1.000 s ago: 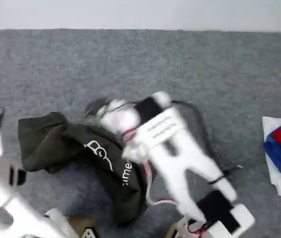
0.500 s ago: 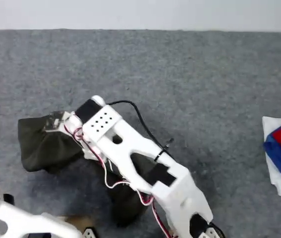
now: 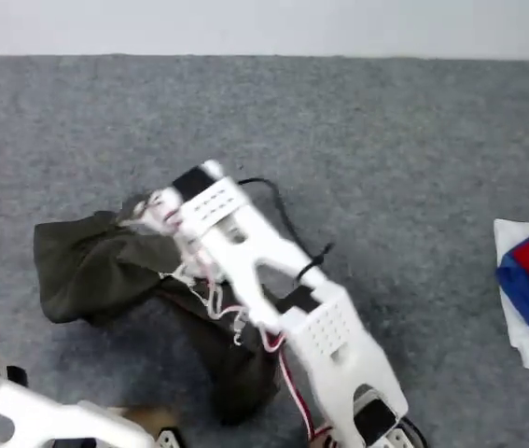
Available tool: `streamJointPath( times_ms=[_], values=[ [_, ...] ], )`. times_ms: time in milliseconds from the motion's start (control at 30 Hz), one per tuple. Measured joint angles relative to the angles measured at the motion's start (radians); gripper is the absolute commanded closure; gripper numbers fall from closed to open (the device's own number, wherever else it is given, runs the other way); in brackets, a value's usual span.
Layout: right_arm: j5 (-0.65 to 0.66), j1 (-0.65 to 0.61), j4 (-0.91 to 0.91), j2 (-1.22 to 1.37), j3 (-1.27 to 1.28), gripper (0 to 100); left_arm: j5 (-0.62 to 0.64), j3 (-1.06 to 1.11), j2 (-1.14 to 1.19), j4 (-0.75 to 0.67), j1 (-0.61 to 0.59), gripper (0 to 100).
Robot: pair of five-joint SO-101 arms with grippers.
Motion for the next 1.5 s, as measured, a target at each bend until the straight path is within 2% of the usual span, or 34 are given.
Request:
streamJointPath(
  times_ms=[167, 367, 467, 600, 833, 900, 1033, 1133, 1233, 1400, 1467, 1500],
  values=[
    [0.008, 0.21, 0.0, 0.0, -0.028, 99.1, 0.0, 0.003, 0.0, 0.0, 0.0, 77],
    [0.008, 0.523, 0.0, -0.066, -0.028, 98.8, 0.0, 0.023, 0.0, -0.003, 0.0, 77],
    [0.006, 0.565, 0.0, -0.109, -0.028, 98.6, 0.0, 0.071, 0.0, -0.003, 0.0, 77],
    [0.006, 0.491, 0.0, -0.169, -0.026, 93.7, 0.0, 0.132, 0.0, -0.003, 0.0, 77],
    [0.006, 0.141, 0.0, -0.219, 0.061, 61.2, 0.0, 0.173, 0.0, -0.005, 0.0, 77],
    [0.008, 0.04, 0.0, -0.221, 0.061, 56.4, 0.0, 0.175, 0.0, -0.005, 0.0, 77],
    [0.008, -0.135, 0.0, -0.221, 0.061, 59.1, 0.0, 0.175, 0.0, -0.005, 0.0, 77],
    [0.008, -0.206, -0.006, -0.18, 0.061, 62.2, 0.0, 0.175, 0.0, -0.005, 0.0, 77],
    [0.008, -0.215, -0.026, -0.103, 0.061, 70.6, 0.0, 0.175, 0.0, -0.005, 0.0, 77],
    [0.041, -0.19, -0.091, -0.032, 0.061, 99.8, 0.0, 0.176, 0.0, -0.005, 0.0, 77],
    [0.044, -0.153, -0.121, -0.031, 0.061, 95.7, 0.0, 0.176, 0.0, -0.005, 0.0, 77],
    [0.044, -0.13, -0.132, -0.031, 0.061, 96.8, 0.0, 0.176, 0.0, -0.005, 0.0, 77]
  ],
)
